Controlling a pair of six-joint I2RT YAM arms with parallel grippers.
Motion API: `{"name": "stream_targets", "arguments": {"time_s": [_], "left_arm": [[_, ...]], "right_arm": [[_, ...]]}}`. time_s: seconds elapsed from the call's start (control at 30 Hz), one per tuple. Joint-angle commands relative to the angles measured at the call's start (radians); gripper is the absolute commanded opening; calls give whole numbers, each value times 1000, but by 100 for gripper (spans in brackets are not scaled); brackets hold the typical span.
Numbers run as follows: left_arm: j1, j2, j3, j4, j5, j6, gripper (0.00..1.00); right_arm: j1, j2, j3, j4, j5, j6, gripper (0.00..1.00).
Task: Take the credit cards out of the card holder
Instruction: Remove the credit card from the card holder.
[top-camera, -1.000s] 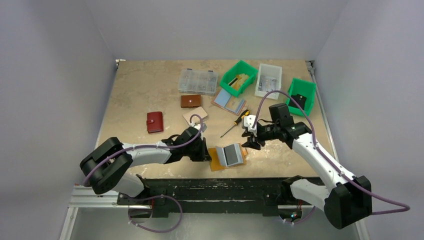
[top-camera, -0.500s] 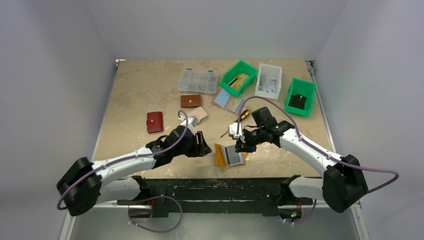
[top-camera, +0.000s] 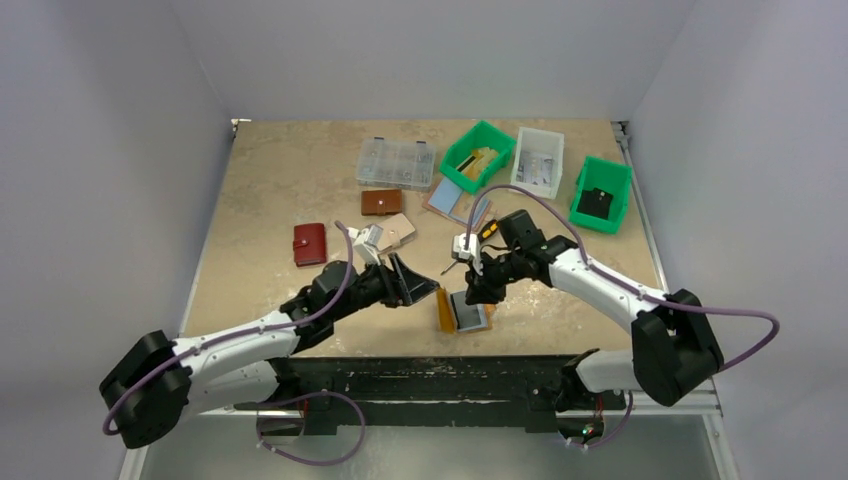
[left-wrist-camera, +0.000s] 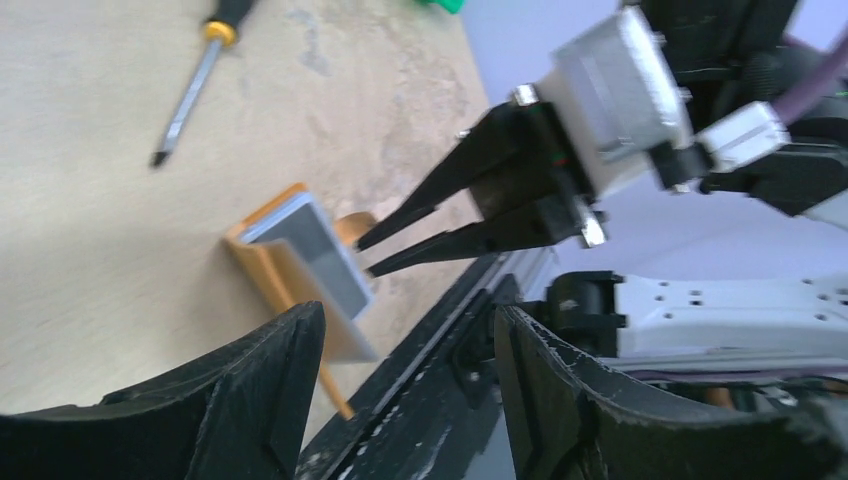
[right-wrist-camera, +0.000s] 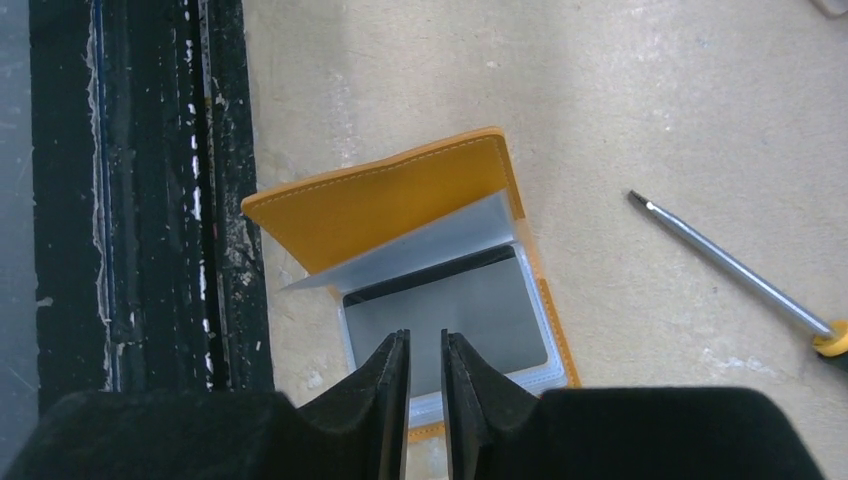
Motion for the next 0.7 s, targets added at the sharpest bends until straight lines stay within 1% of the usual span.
{"name": "stream_targets", "arguments": {"time_s": [0.0,0.03,0.1,0.2,0.27,0.33,0.4,0.5,0.57,0.67], "left_arm": [[-18,111,4,384,125,-72,65],[-30,135,11,418,132,-70,63],[-47,163,25,437,136,-56,60],[-63,166,28,436,134,-33,55],[-68,150,12,441,126,-24,52],[-74,129,-13,464,125,-21,49],[-82,122,-33,499,127,-24,48],[-98,146,-38,522,125,-29,45],[-110,182,-24,531,121,-30,41],[-130,254,-12,548,110,-27,35]], "right_arm": [[6,38,48,44,-5,100,22],[6,51,51,55,-18,131,19],[8,83,58,61,-74,167,13],[9,129,72,114,-144,284,0],[10,159,71,177,-195,407,0],[12,201,69,234,-280,518,0],[16,248,55,278,-297,621,0],[38,291,45,320,-256,700,0],[63,297,54,310,-202,693,0],[69,281,62,320,-177,710,0]]}}
